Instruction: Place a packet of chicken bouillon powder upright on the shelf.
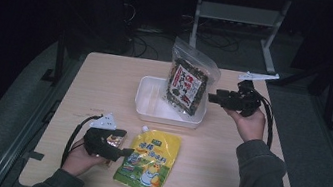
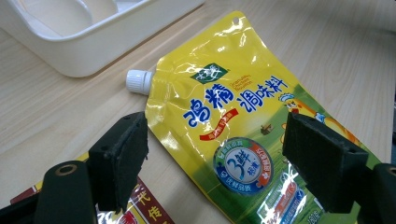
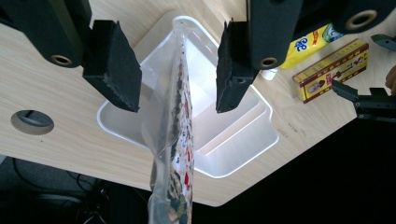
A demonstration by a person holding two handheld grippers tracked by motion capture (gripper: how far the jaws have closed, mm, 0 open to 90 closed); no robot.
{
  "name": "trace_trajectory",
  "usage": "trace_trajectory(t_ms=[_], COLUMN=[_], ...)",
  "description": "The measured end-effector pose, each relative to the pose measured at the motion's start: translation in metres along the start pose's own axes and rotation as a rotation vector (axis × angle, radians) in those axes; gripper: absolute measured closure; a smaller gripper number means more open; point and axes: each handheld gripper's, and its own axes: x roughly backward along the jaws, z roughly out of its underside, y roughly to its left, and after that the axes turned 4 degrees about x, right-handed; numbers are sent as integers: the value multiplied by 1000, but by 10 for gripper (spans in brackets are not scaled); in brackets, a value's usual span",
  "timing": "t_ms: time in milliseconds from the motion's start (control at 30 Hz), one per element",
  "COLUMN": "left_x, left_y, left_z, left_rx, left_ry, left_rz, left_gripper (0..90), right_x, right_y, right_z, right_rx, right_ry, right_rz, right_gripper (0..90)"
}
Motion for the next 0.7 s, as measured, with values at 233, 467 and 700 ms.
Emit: trace_trajectory(t_ms=[233, 467, 700], left_x=[0, 1, 1], left_y=[0, -1, 0], left_z=[1, 1, 1], left_rx=[3, 2, 2], left_ry=[1, 2, 2], left_rz=[0, -7, -13], left_gripper=[219, 219, 219], right_x=[4, 6, 7], right_y=[5, 11, 15], right_z=[8, 17, 26], right_rx=[-7, -8, -15], right_ry=[6, 14, 19], right_rz=[-15, -34, -50], right_gripper=[475, 455, 429])
